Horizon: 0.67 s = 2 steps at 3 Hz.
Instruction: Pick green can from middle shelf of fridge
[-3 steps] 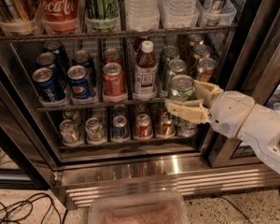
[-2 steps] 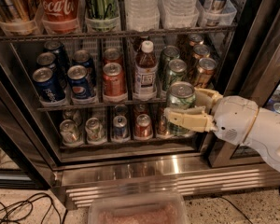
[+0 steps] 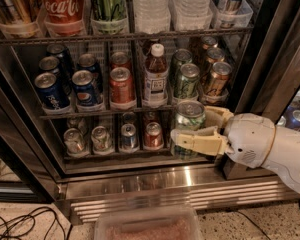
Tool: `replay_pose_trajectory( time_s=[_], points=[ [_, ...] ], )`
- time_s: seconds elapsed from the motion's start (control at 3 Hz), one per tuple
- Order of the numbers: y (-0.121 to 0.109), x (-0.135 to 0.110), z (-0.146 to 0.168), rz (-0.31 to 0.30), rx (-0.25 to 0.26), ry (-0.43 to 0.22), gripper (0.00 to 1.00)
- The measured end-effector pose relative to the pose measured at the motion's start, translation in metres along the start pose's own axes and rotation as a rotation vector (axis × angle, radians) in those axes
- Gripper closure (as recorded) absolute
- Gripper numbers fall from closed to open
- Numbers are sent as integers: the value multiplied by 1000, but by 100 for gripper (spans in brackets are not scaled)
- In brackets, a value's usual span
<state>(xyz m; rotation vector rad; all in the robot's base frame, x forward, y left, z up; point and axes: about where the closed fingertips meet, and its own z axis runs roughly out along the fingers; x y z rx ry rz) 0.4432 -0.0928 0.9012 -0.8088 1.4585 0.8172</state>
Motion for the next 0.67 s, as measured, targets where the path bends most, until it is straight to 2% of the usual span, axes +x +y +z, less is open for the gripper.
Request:
replay_pose_trajectory(
  time_s=[0.33,0.67],
  points=[
    [0,0,0,0,0,0,82],
    [0,0,0,0,0,0,58]
  ],
)
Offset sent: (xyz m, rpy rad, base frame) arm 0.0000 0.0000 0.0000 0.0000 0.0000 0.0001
